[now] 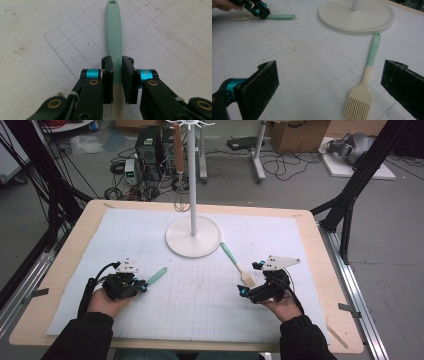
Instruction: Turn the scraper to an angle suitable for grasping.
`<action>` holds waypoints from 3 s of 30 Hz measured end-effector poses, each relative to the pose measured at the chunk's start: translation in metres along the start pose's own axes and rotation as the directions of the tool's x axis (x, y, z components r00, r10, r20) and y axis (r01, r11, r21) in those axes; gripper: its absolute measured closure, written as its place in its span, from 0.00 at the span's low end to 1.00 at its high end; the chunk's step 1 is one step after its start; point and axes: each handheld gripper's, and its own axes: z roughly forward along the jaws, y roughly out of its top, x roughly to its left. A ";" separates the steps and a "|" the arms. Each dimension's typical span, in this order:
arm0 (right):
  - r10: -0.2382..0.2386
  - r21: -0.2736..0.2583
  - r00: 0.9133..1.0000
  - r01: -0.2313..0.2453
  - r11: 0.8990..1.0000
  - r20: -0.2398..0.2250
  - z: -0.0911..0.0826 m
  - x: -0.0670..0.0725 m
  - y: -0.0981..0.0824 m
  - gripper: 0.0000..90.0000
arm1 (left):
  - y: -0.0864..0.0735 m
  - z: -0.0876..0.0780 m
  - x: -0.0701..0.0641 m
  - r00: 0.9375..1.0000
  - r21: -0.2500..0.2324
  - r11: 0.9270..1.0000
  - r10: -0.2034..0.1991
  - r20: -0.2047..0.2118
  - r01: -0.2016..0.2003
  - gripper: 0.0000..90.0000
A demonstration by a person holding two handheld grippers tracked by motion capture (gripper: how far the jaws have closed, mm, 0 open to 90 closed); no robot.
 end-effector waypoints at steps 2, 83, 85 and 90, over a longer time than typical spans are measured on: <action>0.000 0.001 1.000 0.000 1.000 0.001 0.000 0.000 0.000 0.00 | 0.002 -0.001 -0.001 1.000 -0.003 1.000 0.011 -0.002 -0.011 0.89; 0.047 0.007 0.994 -0.047 0.999 -0.101 0.012 0.004 0.014 0.01 | 0.053 -0.030 -0.020 0.985 -0.155 0.981 0.135 0.110 -0.118 0.89; 0.046 0.005 0.994 -0.046 0.999 -0.102 0.012 0.004 0.015 0.01 | 0.055 -0.030 -0.022 0.984 -0.157 0.980 0.141 0.111 -0.123 0.89; 0.038 0.003 0.993 -0.038 0.999 -0.108 0.013 0.006 0.019 0.01 | 0.058 -0.031 -0.025 0.982 -0.159 0.978 0.152 0.113 -0.133 0.89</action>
